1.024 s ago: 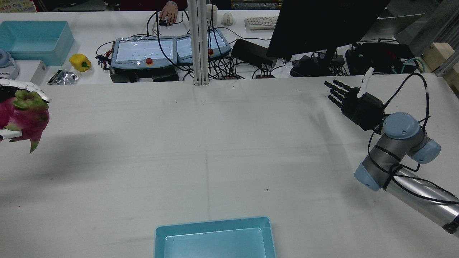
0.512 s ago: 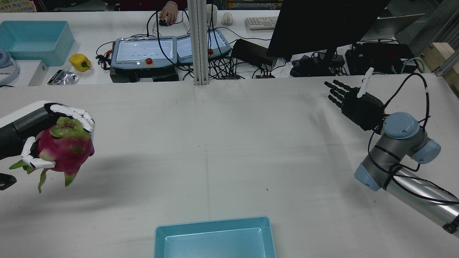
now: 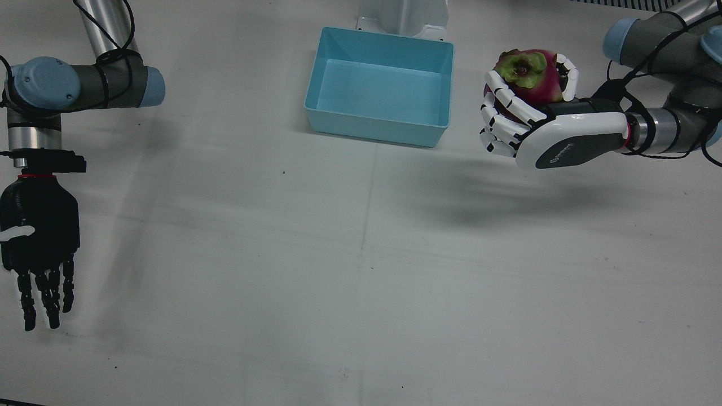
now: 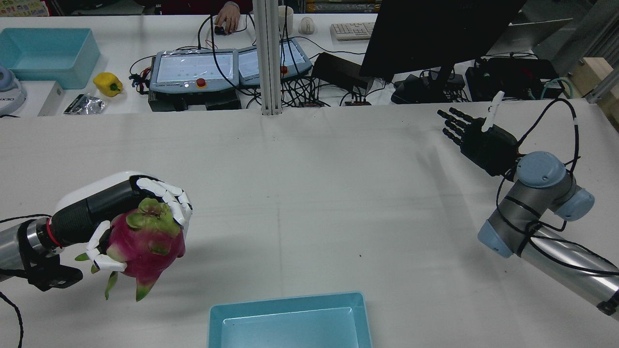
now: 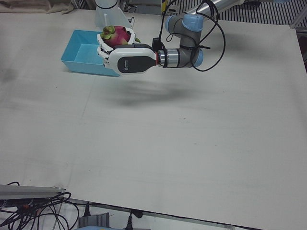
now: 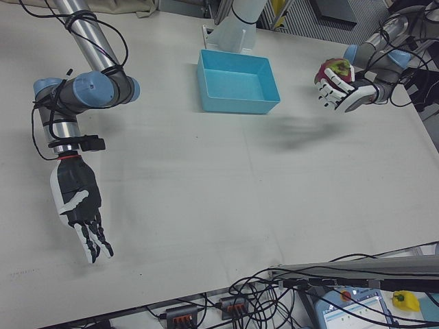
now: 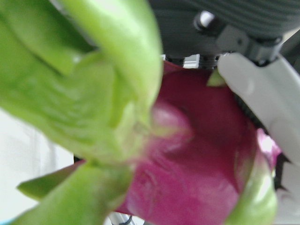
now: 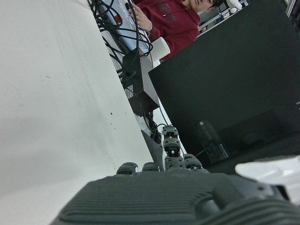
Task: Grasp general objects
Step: 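Lower the dragon fruit into the light-blue tray with the left hand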
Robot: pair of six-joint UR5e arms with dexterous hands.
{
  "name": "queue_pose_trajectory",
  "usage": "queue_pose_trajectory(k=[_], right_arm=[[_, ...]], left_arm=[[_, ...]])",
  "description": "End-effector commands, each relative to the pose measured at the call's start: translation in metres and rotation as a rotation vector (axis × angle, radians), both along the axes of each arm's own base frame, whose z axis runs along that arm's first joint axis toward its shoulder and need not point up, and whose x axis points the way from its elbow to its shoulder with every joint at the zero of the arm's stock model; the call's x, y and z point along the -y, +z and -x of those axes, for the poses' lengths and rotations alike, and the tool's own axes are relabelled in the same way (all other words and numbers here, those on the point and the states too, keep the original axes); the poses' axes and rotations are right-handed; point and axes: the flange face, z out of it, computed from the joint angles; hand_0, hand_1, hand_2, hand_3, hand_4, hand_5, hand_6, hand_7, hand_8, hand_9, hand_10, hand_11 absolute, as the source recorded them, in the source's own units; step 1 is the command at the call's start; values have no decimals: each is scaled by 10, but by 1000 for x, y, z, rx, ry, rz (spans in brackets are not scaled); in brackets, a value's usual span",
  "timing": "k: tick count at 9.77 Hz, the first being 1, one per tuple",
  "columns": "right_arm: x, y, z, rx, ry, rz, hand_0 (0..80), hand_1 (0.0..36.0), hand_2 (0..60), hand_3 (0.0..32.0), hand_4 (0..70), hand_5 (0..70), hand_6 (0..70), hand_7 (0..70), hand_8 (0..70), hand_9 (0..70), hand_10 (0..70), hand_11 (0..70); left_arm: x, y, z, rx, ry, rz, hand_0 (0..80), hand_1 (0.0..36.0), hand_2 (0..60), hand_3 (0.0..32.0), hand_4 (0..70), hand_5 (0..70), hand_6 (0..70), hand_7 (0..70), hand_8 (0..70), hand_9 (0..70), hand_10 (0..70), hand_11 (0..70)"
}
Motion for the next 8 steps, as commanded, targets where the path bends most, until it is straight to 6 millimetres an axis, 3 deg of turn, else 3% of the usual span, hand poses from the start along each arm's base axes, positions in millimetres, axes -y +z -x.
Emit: queue_pose_trajectory(k=[1, 3, 5, 6, 7, 8], right_arm=[[0, 0, 0, 0, 0, 0, 0, 0, 0, 0, 0, 0, 0, 0, 0, 0, 0, 0], [0, 0, 0, 0, 0, 0, 0, 0, 0, 0, 0, 0, 0, 0, 0, 0, 0, 0], [0, 0, 0, 0, 0, 0, 0, 0, 0, 0, 0, 0, 0, 0, 0, 0, 0, 0], [0, 0, 0, 0, 0, 0, 0, 0, 0, 0, 0, 0, 0, 0, 0, 0, 0, 0], [0, 0, 0, 0, 0, 0, 0, 0, 0, 0, 0, 0, 0, 0, 0, 0, 0, 0], [0, 0, 0, 0, 0, 0, 0, 0, 0, 0, 0, 0, 0, 0, 0, 0, 0, 0]], left_arm=[[-34, -39, -45, -52, 102, -37, 526, 290, 600, 0, 700, 700, 700, 700, 700, 700, 700, 700], [-67, -72, -83, -87, 186, -60, 548, 312, 600, 0, 700, 700, 700, 700, 700, 700, 700, 700], [-82, -80, -100, -92, 220, -63, 515, 335, 600, 0, 700, 700, 700, 700, 678, 700, 671, 700], [-82, -80, -100, -91, 219, -63, 557, 326, 600, 0, 700, 700, 554, 470, 333, 385, 324, 471], [-89, -80, -106, -92, 228, -68, 582, 358, 600, 0, 676, 268, 302, 289, 126, 129, 145, 233], [-104, -82, -119, -98, 241, -74, 602, 360, 600, 0, 389, 5, 114, 185, 13, 23, 55, 113]])
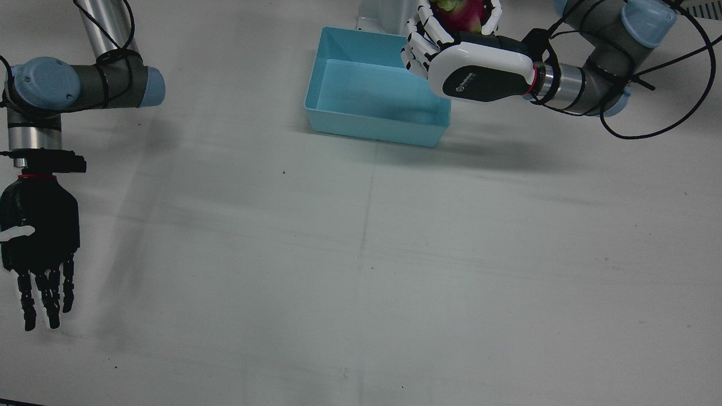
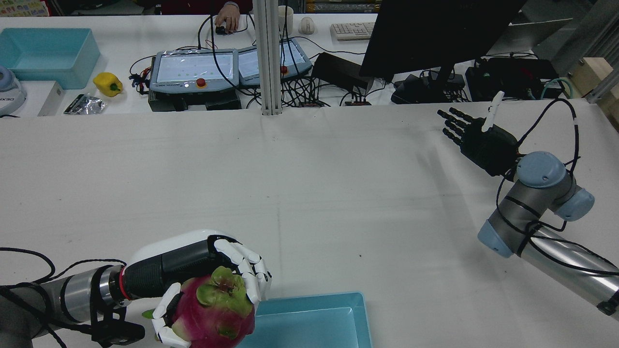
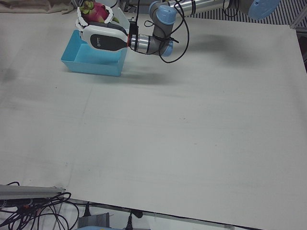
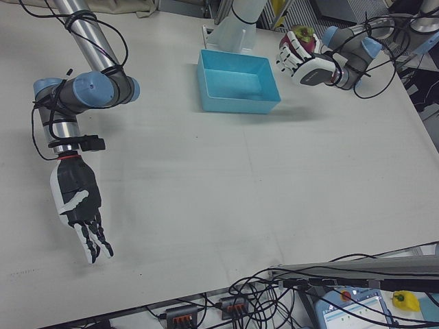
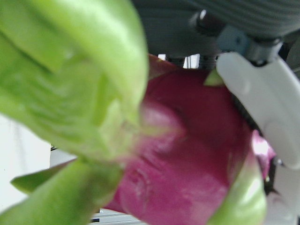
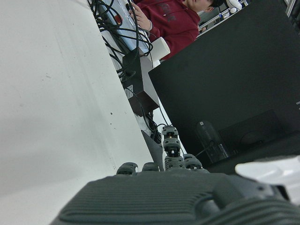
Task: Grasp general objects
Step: 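Lower the dragon fruit into the light-blue tray with the left hand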
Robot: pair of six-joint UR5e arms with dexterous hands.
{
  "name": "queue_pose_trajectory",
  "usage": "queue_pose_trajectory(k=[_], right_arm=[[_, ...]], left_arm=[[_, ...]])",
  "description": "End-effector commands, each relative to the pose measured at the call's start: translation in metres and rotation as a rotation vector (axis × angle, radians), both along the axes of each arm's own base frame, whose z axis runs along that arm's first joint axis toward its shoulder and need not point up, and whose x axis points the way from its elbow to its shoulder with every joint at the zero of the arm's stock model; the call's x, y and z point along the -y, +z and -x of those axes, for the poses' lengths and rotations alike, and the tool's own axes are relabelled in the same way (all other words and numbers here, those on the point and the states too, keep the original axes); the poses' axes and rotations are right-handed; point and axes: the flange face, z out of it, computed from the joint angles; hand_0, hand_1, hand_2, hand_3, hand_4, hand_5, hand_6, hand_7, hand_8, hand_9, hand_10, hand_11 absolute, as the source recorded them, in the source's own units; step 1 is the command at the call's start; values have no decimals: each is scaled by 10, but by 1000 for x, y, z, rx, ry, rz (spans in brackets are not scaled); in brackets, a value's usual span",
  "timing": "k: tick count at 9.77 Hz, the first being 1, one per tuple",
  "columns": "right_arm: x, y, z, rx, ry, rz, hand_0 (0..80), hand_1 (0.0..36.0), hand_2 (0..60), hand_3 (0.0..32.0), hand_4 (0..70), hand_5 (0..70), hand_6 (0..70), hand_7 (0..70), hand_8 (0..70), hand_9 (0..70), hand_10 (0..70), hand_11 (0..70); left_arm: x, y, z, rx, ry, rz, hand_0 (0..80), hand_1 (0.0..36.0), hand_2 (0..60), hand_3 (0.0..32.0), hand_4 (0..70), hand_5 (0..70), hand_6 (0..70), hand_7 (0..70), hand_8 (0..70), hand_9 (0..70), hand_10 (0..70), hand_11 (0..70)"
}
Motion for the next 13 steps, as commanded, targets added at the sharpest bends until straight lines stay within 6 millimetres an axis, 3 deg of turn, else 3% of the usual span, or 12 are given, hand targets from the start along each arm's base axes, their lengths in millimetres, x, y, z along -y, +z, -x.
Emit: queue_pose_trajectory(k=[1, 2, 3, 4, 5, 8, 9, 10, 11, 12, 13], right_arm=[[0, 0, 0, 0, 0, 0, 0, 0, 0, 0, 0, 0, 0, 0, 0, 0, 0, 0], [0, 0, 0, 0, 0, 0, 0, 0, 0, 0, 0, 0, 0, 0, 0, 0, 0, 0], [0, 0, 0, 0, 0, 0, 0, 0, 0, 0, 0, 0, 0, 0, 0, 0, 0, 0], [0, 0, 0, 0, 0, 0, 0, 0, 0, 0, 0, 0, 0, 0, 0, 0, 0, 0], [0, 0, 0, 0, 0, 0, 0, 0, 0, 0, 0, 0, 0, 0, 0, 0, 0, 0], [0, 0, 0, 0, 0, 0, 0, 0, 0, 0, 0, 0, 0, 0, 0, 0, 0, 0], [0, 0, 0, 0, 0, 0, 0, 0, 0, 0, 0, 0, 0, 0, 0, 0, 0, 0], [0, 0, 0, 0, 0, 0, 0, 0, 0, 0, 0, 0, 0, 0, 0, 0, 0, 0], [0, 0, 0, 0, 0, 0, 0, 0, 0, 0, 0, 0, 0, 0, 0, 0, 0, 0], [0, 0, 0, 0, 0, 0, 0, 0, 0, 0, 0, 0, 0, 0, 0, 0, 0, 0], [0, 0, 0, 0, 0, 0, 0, 0, 0, 0, 0, 0, 0, 0, 0, 0, 0, 0]], left_arm=[[-33, -5, -28, -17, 27, 4, 601, 360, 600, 0, 263, 0, 41, 117, 0, 9, 19, 63], [-32, -5, -27, -21, 20, 8, 586, 360, 600, 0, 153, 0, 1, 58, 0, 0, 0, 33], [-33, -5, -28, -22, 19, 9, 591, 360, 600, 0, 72, 0, 0, 45, 0, 0, 0, 30], [-33, -5, -28, -20, 3, 1, 593, 360, 600, 22, 29, 0, 0, 39, 0, 0, 0, 33], [-34, -5, -29, -19, 2, -1, 582, 360, 600, 62, 2, 0, 0, 23, 0, 0, 0, 28], [-34, -5, -29, -19, 0, -2, 574, 360, 599, 104, 0, 0, 0, 34, 0, 0, 0, 14], [-34, -6, -28, -20, 0, -2, 553, 352, 518, 154, 0, 0, 0, 35, 0, 0, 0, 20], [-35, -9, -27, -25, 1, -6, 535, 313, 421, 180, 0, 0, 0, 28, 0, 0, 0, 23], [-35, -9, -26, -27, 0, -7, 545, 308, 370, 196, 0, 0, 0, 6, 0, 0, 0, 2], [-35, -9, -26, -26, -1, -8, 543, 281, 271, 220, 0, 0, 0, 0, 0, 0, 0, 0], [-35, -9, -26, -26, -4, -9, 502, 166, 28, 252, 0, 0, 0, 0, 0, 0, 0, 0]])
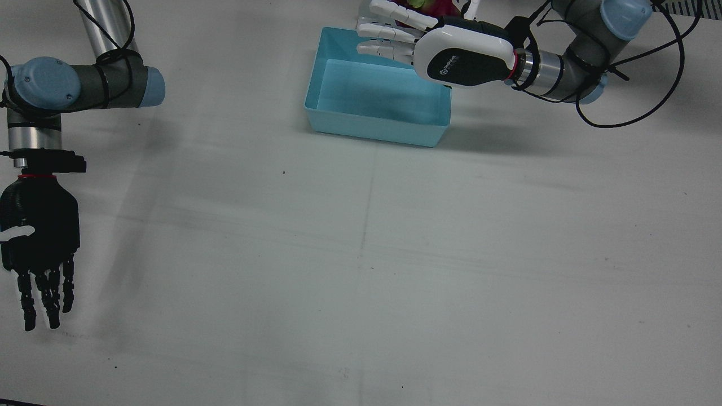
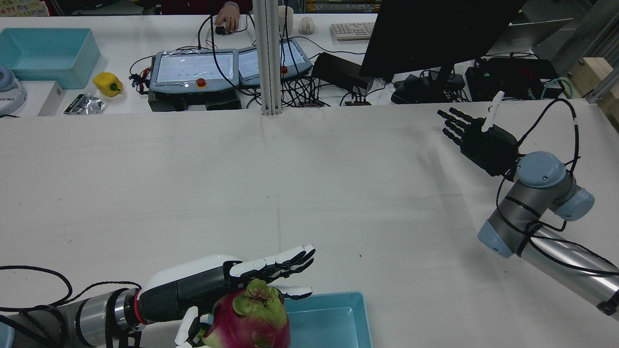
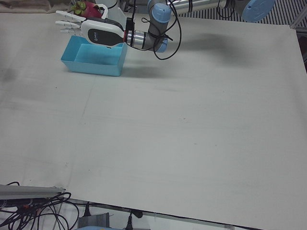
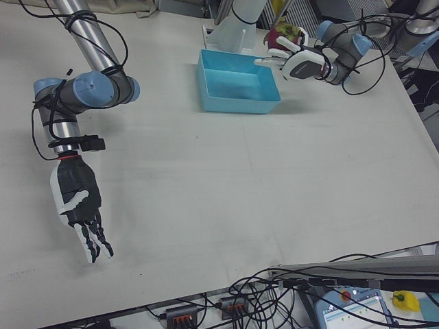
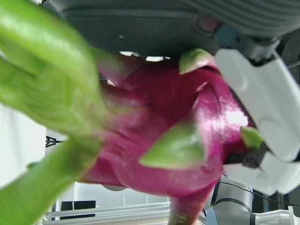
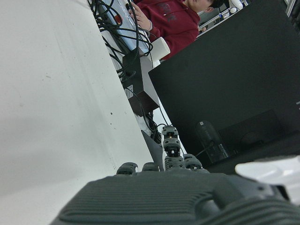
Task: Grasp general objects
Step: 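Open the left hand fingers to release the dragon fruit in the tray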
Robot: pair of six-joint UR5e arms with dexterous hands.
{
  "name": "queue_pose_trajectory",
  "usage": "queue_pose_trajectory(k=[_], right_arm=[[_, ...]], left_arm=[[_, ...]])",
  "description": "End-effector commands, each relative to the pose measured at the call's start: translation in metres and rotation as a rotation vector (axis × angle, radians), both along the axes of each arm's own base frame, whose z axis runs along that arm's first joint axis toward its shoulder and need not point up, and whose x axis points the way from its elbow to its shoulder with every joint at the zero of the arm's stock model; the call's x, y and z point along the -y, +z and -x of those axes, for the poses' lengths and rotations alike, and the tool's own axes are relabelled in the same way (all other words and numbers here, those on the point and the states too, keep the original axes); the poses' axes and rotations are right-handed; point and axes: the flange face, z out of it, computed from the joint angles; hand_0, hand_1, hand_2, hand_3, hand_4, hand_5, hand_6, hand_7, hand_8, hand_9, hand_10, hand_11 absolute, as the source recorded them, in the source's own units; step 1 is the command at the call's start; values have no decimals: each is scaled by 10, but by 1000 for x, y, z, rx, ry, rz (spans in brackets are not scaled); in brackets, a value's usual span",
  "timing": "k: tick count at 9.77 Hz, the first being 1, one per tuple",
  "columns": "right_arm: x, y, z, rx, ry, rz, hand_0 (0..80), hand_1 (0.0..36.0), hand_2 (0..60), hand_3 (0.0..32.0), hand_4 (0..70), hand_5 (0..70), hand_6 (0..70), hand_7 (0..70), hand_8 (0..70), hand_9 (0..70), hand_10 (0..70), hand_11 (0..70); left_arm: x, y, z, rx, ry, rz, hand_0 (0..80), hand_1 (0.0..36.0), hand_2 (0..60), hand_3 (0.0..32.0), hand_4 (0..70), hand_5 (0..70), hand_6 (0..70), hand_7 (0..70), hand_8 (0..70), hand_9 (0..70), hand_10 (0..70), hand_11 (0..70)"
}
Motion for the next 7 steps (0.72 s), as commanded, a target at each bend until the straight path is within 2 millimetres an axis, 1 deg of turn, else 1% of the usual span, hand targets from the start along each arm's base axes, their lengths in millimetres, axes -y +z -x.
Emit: queue_pose_trajectory(k=[1, 2, 4, 5, 6, 7], right_arm=[[0, 0, 0, 0, 0, 0, 0, 0, 0, 0, 0, 0, 0, 0, 0, 0, 0, 0], [0, 0, 0, 0, 0, 0, 0, 0, 0, 0, 0, 0, 0, 0, 0, 0, 0, 0], [0, 0, 0, 0, 0, 0, 0, 0, 0, 0, 0, 0, 0, 0, 0, 0, 0, 0], [0, 0, 0, 0, 0, 0, 0, 0, 0, 0, 0, 0, 0, 0, 0, 0, 0, 0], [0, 0, 0, 0, 0, 0, 0, 0, 0, 0, 0, 0, 0, 0, 0, 0, 0, 0], [0, 0, 0, 0, 0, 0, 0, 0, 0, 0, 0, 0, 0, 0, 0, 0, 0, 0]], left_arm=[[0, 0, 0, 1, -7, -4, 474, 48, 0, 258, 0, 0, 0, 0, 0, 0, 0, 0], [0, 0, 0, 1, -7, -4, 469, 1, 0, 248, 0, 0, 0, 0, 0, 0, 0, 0], [0, 1, 0, 2, -5, -3, 465, 0, 0, 240, 0, 0, 0, 0, 0, 0, 0, 0], [0, 1, 0, 3, -5, -4, 462, 45, 0, 234, 0, 0, 0, 0, 0, 0, 0, 0], [0, 2, -1, 5, -5, -3, 465, 132, 50, 218, 0, 0, 0, 0, 0, 0, 0, 0], [0, 3, -1, 8, -5, -2, 466, 140, 78, 214, 0, 0, 0, 0, 0, 0, 0, 0]])
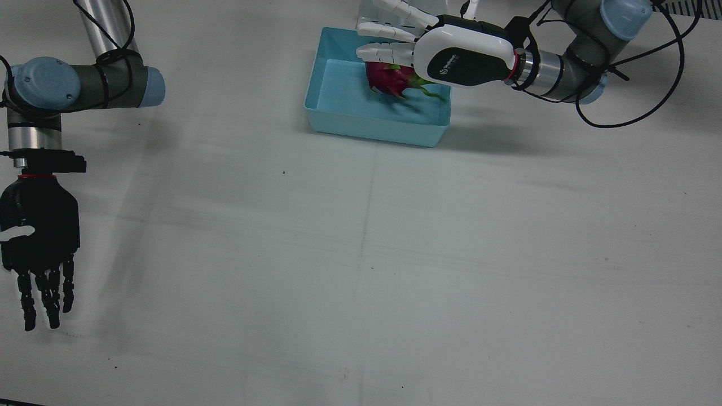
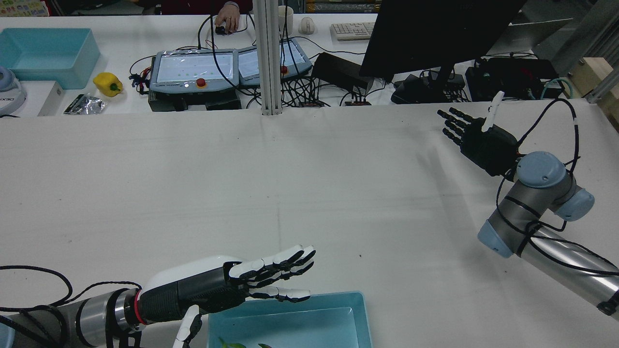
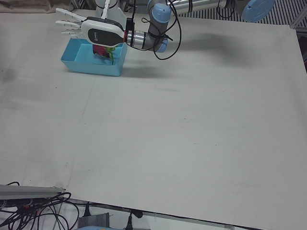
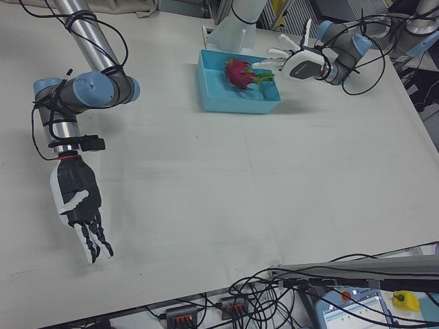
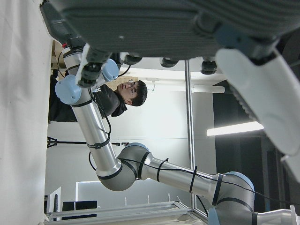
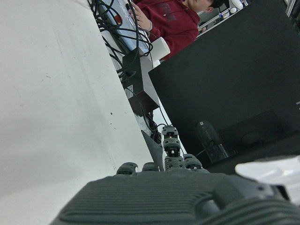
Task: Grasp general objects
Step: 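Open the left hand fingers to release the dragon fruit in the tray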
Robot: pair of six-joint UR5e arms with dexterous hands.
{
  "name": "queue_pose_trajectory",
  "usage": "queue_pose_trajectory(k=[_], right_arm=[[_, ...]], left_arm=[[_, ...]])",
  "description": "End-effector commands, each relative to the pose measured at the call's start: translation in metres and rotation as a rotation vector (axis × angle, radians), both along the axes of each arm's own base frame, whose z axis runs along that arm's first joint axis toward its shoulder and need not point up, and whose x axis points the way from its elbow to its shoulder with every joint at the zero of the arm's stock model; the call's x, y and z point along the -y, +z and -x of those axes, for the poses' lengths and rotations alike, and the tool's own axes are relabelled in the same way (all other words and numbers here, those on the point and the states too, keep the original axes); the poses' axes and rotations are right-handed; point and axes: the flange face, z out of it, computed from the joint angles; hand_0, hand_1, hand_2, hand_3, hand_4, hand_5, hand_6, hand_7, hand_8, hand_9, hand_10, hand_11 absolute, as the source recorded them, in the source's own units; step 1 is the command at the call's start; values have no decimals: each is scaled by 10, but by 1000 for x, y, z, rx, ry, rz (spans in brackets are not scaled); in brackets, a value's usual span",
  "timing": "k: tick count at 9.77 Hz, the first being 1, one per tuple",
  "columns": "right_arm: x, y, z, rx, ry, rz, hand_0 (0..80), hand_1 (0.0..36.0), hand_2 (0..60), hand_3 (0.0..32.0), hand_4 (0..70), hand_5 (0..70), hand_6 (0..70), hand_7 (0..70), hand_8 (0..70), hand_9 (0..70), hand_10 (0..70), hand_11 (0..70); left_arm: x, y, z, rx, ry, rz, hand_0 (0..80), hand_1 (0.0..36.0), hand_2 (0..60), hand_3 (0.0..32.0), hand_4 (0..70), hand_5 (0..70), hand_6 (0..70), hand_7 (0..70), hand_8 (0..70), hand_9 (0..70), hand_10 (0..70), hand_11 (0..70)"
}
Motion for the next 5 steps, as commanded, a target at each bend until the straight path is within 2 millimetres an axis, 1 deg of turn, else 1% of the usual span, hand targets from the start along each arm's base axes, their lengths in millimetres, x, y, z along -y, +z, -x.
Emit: queue_pose_trajectory(k=[1, 2, 3, 4, 5], right_arm=[[0, 0, 0, 0, 0, 0, 0, 0, 0, 0, 0, 0, 0, 0, 0, 0, 0, 0], [0, 0, 0, 0, 0, 0, 0, 0, 0, 0, 0, 0, 0, 0, 0, 0, 0, 0], [0, 0, 0, 0, 0, 0, 0, 0, 0, 0, 0, 0, 0, 0, 0, 0, 0, 0], [0, 0, 0, 0, 0, 0, 0, 0, 0, 0, 0, 0, 0, 0, 0, 0, 0, 0], [0, 0, 0, 0, 0, 0, 0, 0, 0, 0, 0, 0, 0, 0, 0, 0, 0, 0]], left_arm=[[3, 7, -1, 19, -3, 6, 471, 163, 139, 202, 0, 0, 0, 0, 0, 0, 0, 0], [7, 17, 1, 51, -15, 21, 502, 243, 296, 166, 0, 0, 0, 0, 0, 0, 0, 0], [14, 36, 2, 92, -27, 39, 572, 347, 444, 132, 0, 0, 0, 0, 0, 0, 0, 0], [48, 80, 25, 166, -110, 82, 563, 322, 356, 132, 0, 0, 0, 0, 0, 0, 0, 0], [83, 121, 53, 228, -205, 114, 556, 284, 245, 128, 0, 0, 0, 0, 0, 0, 0, 0]])
